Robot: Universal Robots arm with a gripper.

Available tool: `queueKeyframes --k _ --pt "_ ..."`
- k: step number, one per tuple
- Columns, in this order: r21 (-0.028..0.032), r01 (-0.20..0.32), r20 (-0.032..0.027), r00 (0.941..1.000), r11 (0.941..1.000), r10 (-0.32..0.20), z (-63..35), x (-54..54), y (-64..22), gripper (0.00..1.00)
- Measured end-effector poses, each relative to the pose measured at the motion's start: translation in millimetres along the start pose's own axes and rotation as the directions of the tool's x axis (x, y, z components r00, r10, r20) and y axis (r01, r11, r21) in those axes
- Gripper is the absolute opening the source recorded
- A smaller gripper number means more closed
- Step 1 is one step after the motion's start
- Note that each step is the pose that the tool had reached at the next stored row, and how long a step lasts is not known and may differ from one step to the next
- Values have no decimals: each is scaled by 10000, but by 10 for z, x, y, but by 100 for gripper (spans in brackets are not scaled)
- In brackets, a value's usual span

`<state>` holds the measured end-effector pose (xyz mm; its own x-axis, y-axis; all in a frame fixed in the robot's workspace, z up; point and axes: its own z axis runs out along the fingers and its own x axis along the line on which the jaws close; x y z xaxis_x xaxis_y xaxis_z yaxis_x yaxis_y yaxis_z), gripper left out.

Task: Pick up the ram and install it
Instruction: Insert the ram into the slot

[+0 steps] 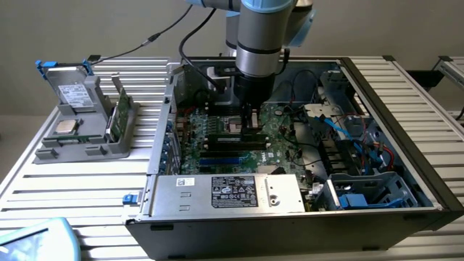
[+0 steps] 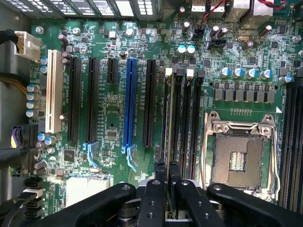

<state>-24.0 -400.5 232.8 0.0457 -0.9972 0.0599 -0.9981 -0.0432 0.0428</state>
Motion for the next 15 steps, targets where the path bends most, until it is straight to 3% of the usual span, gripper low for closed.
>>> queueKeyframes --k 9,15 --pt "0 0 -1 10000 10000 0 25 -2 -8 14" --pt "-3 -2 -34 10000 10000 2 42 -3 -8 14"
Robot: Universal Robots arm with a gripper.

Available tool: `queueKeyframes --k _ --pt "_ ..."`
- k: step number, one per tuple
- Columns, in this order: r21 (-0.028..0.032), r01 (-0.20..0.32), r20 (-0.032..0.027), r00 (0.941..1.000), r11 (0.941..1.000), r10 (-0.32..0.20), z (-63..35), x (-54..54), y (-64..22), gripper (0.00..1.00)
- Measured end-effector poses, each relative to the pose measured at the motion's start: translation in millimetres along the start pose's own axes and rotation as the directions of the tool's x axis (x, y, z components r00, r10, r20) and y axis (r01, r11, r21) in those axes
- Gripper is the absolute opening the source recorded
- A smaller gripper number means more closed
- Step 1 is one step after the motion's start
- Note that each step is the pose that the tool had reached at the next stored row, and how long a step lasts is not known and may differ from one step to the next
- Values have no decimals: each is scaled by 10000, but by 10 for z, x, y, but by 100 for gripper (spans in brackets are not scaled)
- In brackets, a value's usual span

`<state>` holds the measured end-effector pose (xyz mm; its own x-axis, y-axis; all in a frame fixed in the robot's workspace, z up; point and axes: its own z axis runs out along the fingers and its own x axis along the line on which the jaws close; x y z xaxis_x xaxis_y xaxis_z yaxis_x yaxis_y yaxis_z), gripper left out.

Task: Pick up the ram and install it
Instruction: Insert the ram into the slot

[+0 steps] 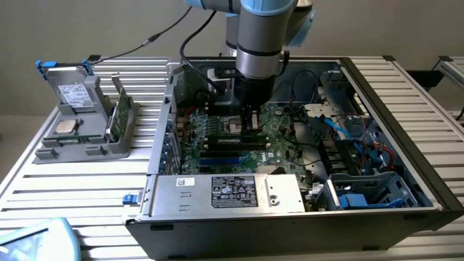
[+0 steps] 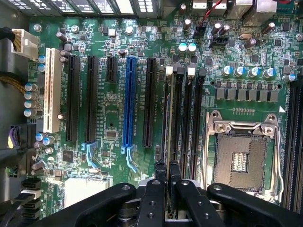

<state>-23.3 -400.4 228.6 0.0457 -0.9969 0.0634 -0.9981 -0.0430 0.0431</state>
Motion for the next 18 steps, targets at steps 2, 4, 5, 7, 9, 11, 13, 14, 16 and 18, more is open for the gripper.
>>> queueKeyframes --k 2,4,5,7,9,11,13,14,16,18 --pt "1 0 0 10000 10000 0 2 0 0 14" --pt "2 0 -9 10000 10000 0 10 -1 -1 14" --pt "1 0 -16 10000 10000 0 10 -1 -1 14" --pt "-1 -1 -20 10000 10000 1 10 -1 0 14" --pt "1 -1 -22 10000 10000 1 12 -1 -1 14" --pt "1 -1 -33 10000 10000 1 15 -2 -1 14" --pt "-2 -2 -56 10000 10000 2 15 -1 -1 14" --pt "-2 -2 -63 10000 10000 2 15 -1 -1 14" --pt "-2 -3 -75 10000 10000 3 16 -1 -1 14" --pt "-2 -4 -85 10000 10000 4 19 -3 -1 14"
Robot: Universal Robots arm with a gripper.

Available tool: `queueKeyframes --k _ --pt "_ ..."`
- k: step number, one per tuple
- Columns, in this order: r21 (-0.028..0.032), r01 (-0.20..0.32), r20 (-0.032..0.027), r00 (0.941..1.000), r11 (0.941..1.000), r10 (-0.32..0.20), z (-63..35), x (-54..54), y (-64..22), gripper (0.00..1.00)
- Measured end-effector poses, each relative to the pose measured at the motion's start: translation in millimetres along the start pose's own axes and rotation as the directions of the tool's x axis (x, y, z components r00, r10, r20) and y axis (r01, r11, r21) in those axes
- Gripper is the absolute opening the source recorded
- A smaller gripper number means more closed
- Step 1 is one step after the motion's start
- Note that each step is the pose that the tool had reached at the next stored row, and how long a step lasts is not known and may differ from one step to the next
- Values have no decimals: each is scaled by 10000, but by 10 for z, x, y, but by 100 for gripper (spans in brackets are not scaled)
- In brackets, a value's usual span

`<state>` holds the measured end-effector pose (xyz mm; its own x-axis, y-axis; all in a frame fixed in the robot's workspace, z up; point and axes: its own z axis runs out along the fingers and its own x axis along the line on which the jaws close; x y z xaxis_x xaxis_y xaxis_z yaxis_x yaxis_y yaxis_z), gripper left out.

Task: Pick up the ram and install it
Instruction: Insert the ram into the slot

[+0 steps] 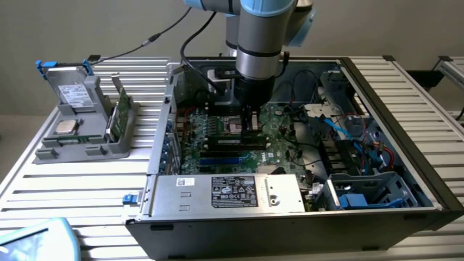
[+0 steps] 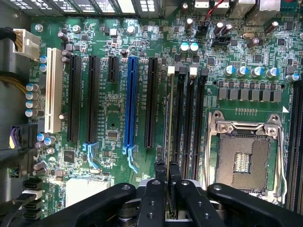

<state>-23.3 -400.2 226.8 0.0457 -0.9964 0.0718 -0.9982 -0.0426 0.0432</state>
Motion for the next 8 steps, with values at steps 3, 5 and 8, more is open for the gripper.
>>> queueKeyframes --k 3,5,8 --pt "-1 0 -8 10000 10000 0 4 -2 -1 14" --pt "-1 0 -11 10000 10000 0 5 -3 -1 14" --pt "-1 -1 -12 10000 10000 1 7 -12 -5 14"
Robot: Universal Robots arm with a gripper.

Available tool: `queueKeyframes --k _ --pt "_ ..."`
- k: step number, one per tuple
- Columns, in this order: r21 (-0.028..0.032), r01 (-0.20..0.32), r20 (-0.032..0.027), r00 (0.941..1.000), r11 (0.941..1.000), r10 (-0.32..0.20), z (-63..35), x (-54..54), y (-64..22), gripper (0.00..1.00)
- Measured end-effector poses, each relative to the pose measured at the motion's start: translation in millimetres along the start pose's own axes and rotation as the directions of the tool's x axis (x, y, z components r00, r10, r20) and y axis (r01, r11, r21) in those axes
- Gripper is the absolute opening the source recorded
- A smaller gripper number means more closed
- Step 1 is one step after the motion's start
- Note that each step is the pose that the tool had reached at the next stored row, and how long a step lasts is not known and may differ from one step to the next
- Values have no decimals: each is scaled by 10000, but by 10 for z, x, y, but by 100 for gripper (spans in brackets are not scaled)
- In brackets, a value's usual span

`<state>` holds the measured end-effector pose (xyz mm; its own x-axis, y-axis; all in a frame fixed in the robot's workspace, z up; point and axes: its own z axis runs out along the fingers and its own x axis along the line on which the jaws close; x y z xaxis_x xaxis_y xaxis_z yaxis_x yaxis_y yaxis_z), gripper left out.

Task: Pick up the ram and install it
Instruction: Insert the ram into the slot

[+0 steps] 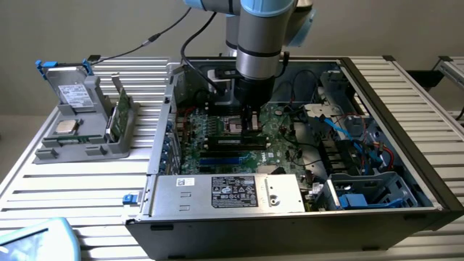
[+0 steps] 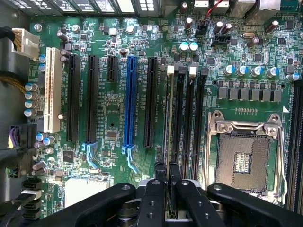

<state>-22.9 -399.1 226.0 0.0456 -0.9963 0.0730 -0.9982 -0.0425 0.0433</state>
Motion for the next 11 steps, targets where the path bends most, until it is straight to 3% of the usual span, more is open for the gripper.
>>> queueKeyframes --k 11 --pt "-3 -1 -51 10000 10000 1 7 -6 -4 14"
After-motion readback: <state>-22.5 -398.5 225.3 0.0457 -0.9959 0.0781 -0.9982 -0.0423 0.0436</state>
